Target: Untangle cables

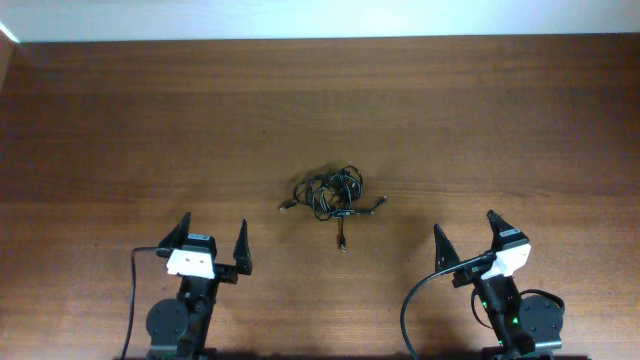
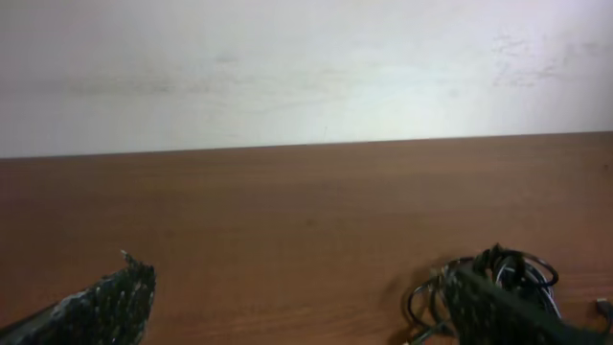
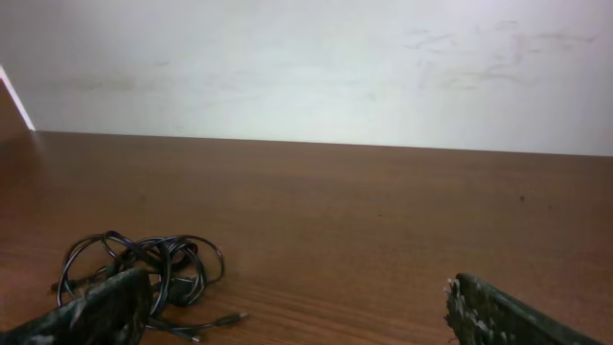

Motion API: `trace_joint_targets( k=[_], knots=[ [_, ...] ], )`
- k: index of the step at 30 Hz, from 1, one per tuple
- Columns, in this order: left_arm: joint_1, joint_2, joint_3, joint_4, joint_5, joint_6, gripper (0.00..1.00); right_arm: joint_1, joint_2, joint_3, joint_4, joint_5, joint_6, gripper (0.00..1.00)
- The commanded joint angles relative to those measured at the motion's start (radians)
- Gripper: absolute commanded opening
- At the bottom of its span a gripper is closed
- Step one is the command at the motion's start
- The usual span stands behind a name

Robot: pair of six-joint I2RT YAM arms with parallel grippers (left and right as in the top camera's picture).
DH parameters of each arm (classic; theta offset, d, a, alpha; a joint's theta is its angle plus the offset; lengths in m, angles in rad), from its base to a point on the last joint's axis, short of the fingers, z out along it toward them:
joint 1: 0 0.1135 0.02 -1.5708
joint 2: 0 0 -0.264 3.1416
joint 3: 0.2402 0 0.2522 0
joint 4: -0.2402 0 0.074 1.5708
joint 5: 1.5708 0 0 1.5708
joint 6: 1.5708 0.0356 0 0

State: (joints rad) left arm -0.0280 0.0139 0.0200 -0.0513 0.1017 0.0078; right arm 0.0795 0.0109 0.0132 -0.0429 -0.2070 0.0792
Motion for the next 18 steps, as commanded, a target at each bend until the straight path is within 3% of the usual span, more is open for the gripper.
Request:
trace_joint_targets(
  k=[1,5,10,16,18],
  knots=[
    [-0.004,0.002,0.046,-0.011,0.011,0.009,0.99,0.005,-0.007,0.040,0.002,-0.029,0.006,0.99],
    [-0.004,0.079,0.139,-0.077,0.015,0.009,0.99,0.005,-0.005,0.115,-0.044,-0.036,0.006,0.99],
    [-0.004,0.311,0.385,-0.223,0.048,0.051,0.99,0.005,0.003,0.243,-0.143,-0.035,0.005,0.99],
    [-0.004,0.674,0.811,-0.531,0.077,0.077,0.99,0.005,0.143,0.465,-0.269,-0.035,0.002,0.99],
    [-0.004,0.845,1.022,-0.698,0.087,0.076,0.99,0.005,0.248,0.566,-0.292,-0.036,0.002,0.99]
  ],
)
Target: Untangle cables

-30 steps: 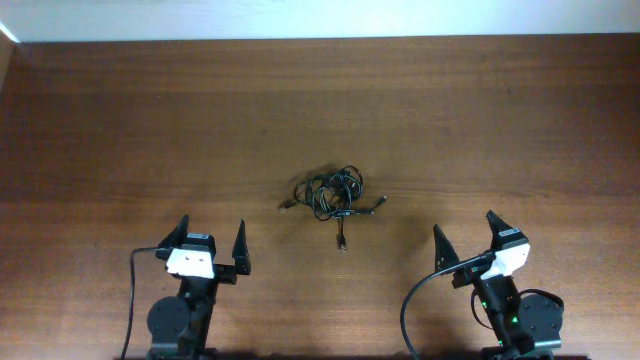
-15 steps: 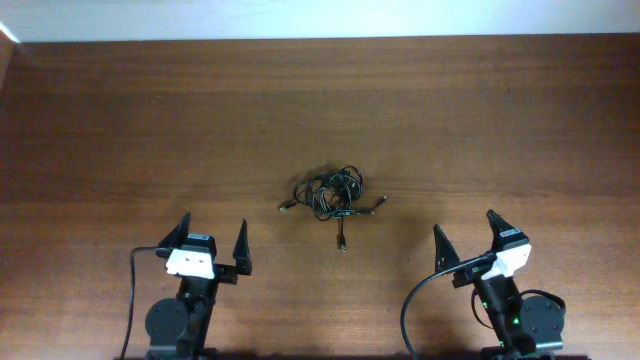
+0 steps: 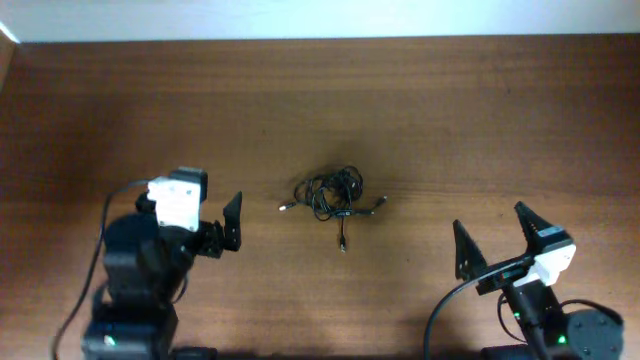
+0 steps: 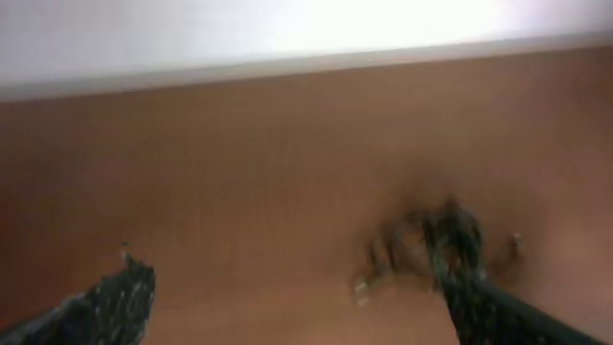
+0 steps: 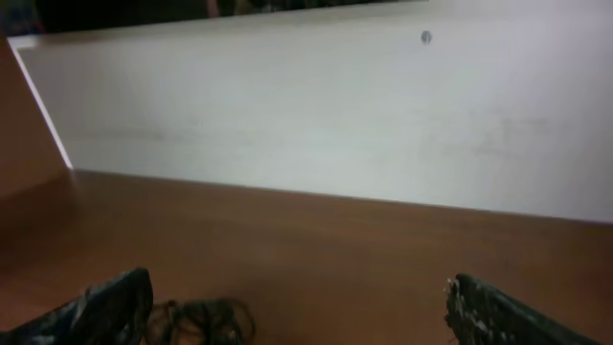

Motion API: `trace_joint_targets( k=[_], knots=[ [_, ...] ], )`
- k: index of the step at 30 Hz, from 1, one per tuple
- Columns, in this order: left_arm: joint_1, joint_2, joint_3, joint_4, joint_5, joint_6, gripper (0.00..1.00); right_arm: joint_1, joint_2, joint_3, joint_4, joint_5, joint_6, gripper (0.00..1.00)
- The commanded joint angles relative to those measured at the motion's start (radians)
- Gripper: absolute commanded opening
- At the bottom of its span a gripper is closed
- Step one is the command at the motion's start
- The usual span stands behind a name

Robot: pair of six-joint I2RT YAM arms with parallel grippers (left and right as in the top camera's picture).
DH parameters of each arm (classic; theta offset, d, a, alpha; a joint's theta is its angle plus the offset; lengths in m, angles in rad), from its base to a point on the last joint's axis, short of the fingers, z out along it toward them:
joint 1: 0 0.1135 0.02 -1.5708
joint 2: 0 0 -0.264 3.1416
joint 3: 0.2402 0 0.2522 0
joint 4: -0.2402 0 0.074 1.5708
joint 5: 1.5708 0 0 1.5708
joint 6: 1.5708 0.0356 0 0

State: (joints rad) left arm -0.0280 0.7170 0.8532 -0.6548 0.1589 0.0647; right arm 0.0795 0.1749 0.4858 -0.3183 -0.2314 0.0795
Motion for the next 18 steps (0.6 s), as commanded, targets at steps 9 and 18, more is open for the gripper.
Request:
trace_joint_targets(
  k=[9,18],
  knots=[
    [-0.004,0.643,0.690,-0.522,0.104,0.019,0.99,0.005,0.612,0.700,-0.546,-0.024,0.002,0.99],
    [-0.154,0.938,0.690,-0.454,0.193,0.012,0.94,0.005,0.931,0.796,-0.636,-0.192,0.006,0.99]
  ],
)
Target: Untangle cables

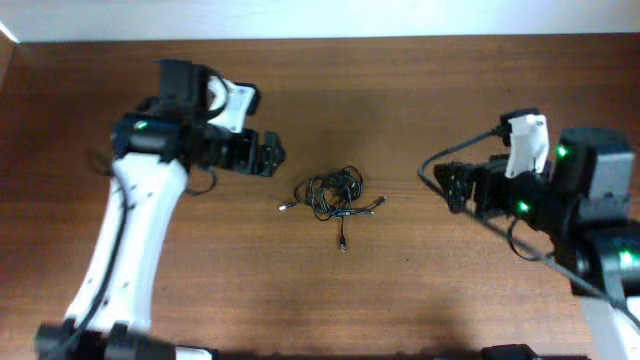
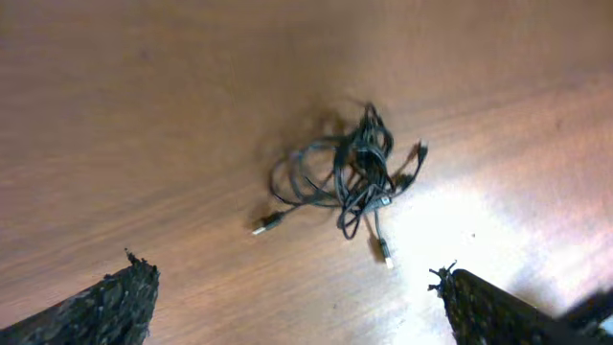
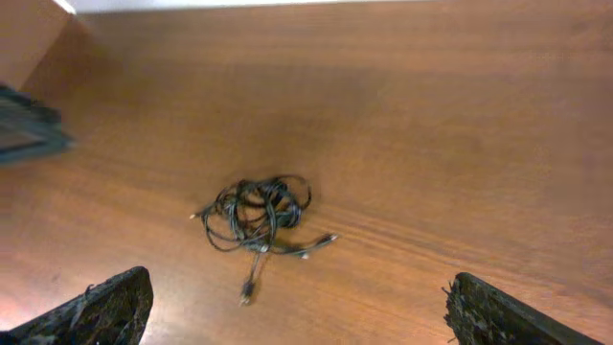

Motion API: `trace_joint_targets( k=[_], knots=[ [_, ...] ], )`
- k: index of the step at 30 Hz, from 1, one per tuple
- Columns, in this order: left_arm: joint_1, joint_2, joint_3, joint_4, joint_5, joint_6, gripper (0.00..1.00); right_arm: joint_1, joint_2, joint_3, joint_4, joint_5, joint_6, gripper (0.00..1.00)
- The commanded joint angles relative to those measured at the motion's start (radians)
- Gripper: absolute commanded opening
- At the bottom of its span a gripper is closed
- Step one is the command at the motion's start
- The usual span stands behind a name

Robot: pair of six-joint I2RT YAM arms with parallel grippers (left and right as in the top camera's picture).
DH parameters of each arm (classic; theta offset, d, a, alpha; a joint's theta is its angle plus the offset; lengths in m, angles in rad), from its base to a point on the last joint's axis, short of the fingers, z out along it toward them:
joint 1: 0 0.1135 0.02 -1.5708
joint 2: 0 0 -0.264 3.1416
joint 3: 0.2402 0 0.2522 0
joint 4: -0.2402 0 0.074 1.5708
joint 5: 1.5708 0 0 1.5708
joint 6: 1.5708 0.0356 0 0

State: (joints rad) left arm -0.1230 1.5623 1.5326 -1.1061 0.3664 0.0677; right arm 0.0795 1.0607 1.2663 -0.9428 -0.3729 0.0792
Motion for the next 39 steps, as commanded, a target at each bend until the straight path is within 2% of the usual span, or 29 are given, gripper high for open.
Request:
trace_joint_targets(
  k=[1,3,4,5,6,8,9,12,13,15,18,21,23,25,27,28,29,30,32,39],
  knots=[
    [-0.092,0.143,0.011,-0.003,-0.026,0.026,0.91,0.005,0.080,0.016,-0.024,-0.050,0.006,0.96],
    [-0.130,0.207,0.011,-0.002,-0.026,0.085,0.83,0.005,0.116,0.016,-0.042,-0.050,0.006,0.93],
    [-0.151,0.241,0.011,0.000,-0.026,0.120,0.66,0.005,0.133,0.016,-0.045,-0.050,0.006,0.93],
    [-0.169,0.274,0.011,0.008,-0.026,0.137,0.54,0.005,0.148,0.016,-0.045,-0.050,0.006,0.93],
    [-0.180,0.301,0.011,0.018,-0.026,0.137,0.49,0.005,0.156,0.016,-0.045,-0.050,0.006,0.93],
    [-0.211,0.389,0.011,0.043,-0.026,0.136,0.47,0.005,0.166,0.015,-0.045,-0.050,0.006,0.93],
    [-0.227,0.425,0.011,0.051,-0.021,0.136,0.41,0.005,0.166,0.015,-0.045,-0.050,0.006,0.93],
    [-0.265,0.478,0.010,0.074,-0.018,0.136,0.31,0.005,0.173,0.015,-0.045,-0.050,0.006,0.93],
    [-0.274,0.492,0.009,0.085,-0.019,0.136,0.24,0.005,0.173,0.015,-0.045,-0.050,0.006,0.93],
    [-0.275,0.499,0.009,0.101,-0.019,0.136,0.00,0.005,0.173,0.015,-0.048,-0.050,0.006,0.93],
    [-0.272,0.490,0.050,0.087,-0.012,0.092,0.00,0.005,0.173,0.015,-0.049,-0.050,0.007,0.93],
    [-0.264,0.429,0.281,-0.107,0.060,0.090,0.00,0.005,0.177,0.015,-0.036,-0.056,0.084,0.92],
    [-0.264,0.422,0.385,-0.207,0.123,0.090,0.00,0.005,0.192,0.015,-0.014,-0.104,0.088,0.88],
    [-0.254,0.422,0.417,-0.268,0.233,0.092,0.00,0.005,0.228,0.015,0.034,-0.148,0.155,0.83],
    [-0.254,0.422,0.417,-0.299,0.368,0.138,0.00,0.006,0.292,0.015,0.050,-0.204,0.174,0.74],
    [-0.254,0.422,0.417,-0.298,0.448,0.148,0.00,0.012,0.327,0.015,0.051,-0.211,0.173,0.58],
    [-0.254,0.422,0.417,-0.298,0.495,0.153,0.00,0.019,0.349,0.015,0.059,-0.212,0.172,0.50],
    [-0.254,0.422,0.417,-0.298,0.552,0.156,0.00,0.029,0.378,0.015,0.076,-0.215,0.171,0.46],
    [-0.254,0.422,0.417,-0.299,0.660,0.155,0.00,0.049,0.423,0.015,0.123,-0.226,0.161,0.46],
    [-0.254,0.422,0.417,-0.323,0.869,0.155,0.00,0.080,0.510,0.015,0.198,-0.218,0.116,0.47]
  ],
)
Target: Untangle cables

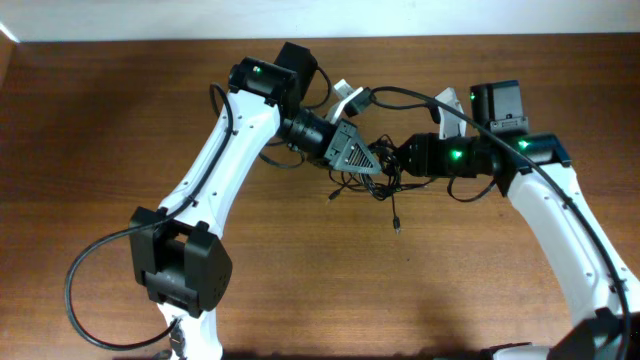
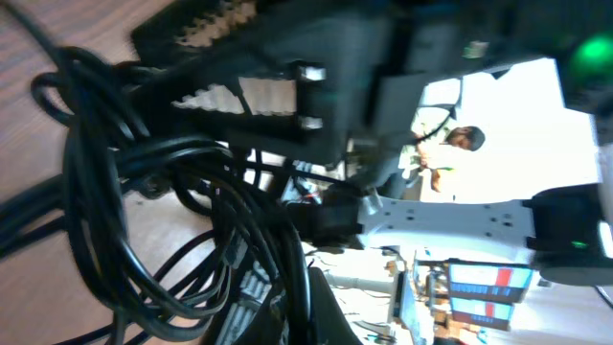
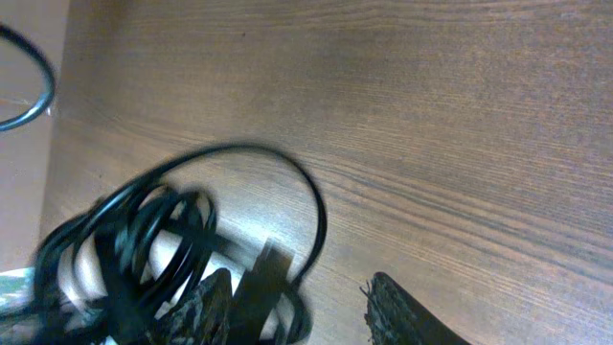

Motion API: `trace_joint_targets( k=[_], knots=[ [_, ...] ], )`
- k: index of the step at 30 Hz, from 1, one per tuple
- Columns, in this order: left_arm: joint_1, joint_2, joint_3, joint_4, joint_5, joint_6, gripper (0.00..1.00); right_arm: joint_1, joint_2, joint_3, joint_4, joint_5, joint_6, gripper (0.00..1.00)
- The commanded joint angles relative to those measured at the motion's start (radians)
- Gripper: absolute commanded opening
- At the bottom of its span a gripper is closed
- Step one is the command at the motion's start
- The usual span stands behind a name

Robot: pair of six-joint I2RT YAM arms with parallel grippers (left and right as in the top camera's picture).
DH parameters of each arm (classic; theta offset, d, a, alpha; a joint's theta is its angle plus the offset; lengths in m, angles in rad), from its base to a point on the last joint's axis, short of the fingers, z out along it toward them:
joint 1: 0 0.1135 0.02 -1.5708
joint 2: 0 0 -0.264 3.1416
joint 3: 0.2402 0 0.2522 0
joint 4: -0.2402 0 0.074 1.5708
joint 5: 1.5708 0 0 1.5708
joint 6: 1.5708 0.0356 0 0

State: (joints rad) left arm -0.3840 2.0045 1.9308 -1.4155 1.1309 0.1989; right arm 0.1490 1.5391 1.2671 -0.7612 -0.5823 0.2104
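Observation:
A knot of thin black cables (image 1: 378, 180) lies at the table's middle, one loose plug end (image 1: 397, 228) trailing toward the front. My left gripper (image 1: 360, 160) is at the knot's left side. In the left wrist view its fingers (image 2: 316, 311) stand close together with black cable loops (image 2: 144, 192) pinched between them. My right gripper (image 1: 393, 160) meets the knot from the right. In the right wrist view that gripper (image 3: 297, 307) is open, with a dark plug and a loop of the cables (image 3: 134, 240) inside the gap, next to its left finger.
The brown wooden table (image 1: 520, 70) runs back to a white wall (image 1: 320, 15). Both arms reach over the table and meet nose to nose at the middle. The left arm's own lead (image 1: 90, 270) loops near the front left.
Both grippers were high and apart on either side of the knot. Now they are at the knot, the left one shut on cables. The knot sits a little further right and back.
At first both arms were parked at the front edge, grippers open, with the knot untouched at the middle. The left arm then stood higher and nearer. Later both wrists looked down on the knot from either side. Now both grippers meet at it.

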Motion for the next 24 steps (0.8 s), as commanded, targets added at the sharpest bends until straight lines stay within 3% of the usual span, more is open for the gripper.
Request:
trace_joint_targets(
  k=[1,3,4,5,6,8,11,13,17,21,22,23,24],
  knots=[
    [0.007,-0.020,0.019,-0.026,0.125,0.024,0.00,0.017,0.055,0.014,0.038,-0.014,-0.011,0.47],
    [0.007,-0.020,0.019,-0.026,0.130,0.024,0.00,0.036,0.068,0.014,0.056,-0.039,-0.011,0.47],
    [0.007,-0.020,0.019,-0.026,0.127,0.024,0.00,0.040,0.068,0.014,0.063,-0.035,-0.011,0.35],
    [0.013,-0.020,0.019,-0.022,0.082,0.024,0.00,0.022,0.068,0.014,0.076,-0.034,-0.011,0.08],
    [0.025,-0.020,0.019,-0.023,0.029,0.023,0.00,0.003,0.068,0.015,0.078,-0.031,-0.010,0.04],
    [0.107,-0.020,0.019,-0.023,-0.261,-0.069,0.00,-0.115,0.023,0.015,0.050,0.066,0.042,0.04],
    [0.185,-0.020,0.019,-0.023,-0.621,-0.162,0.00,-0.170,-0.098,0.015,-0.029,0.211,0.060,0.04],
    [0.200,-0.020,0.019,-0.023,-0.719,-0.162,0.03,-0.169,-0.172,0.015,-0.094,0.239,0.061,0.04],
    [0.200,-0.020,0.019,-0.035,-0.851,-0.161,0.14,-0.169,-0.200,0.015,-0.200,0.310,0.091,0.04],
    [0.183,-0.020,0.018,-0.047,-0.689,-0.161,0.06,-0.169,-0.198,0.015,-0.211,0.250,0.090,0.04],
    [0.166,-0.020,0.018,-0.056,-0.722,-0.154,0.09,-0.169,-0.198,0.015,-0.212,0.250,0.090,0.04],
    [0.153,-0.020,0.018,-0.073,-0.872,-0.186,0.27,-0.169,-0.198,0.015,-0.217,0.250,0.089,0.07],
    [0.168,-0.020,0.018,-0.110,-1.205,-0.399,0.42,-0.169,-0.197,0.015,-0.225,0.251,0.085,0.16]
  ],
)
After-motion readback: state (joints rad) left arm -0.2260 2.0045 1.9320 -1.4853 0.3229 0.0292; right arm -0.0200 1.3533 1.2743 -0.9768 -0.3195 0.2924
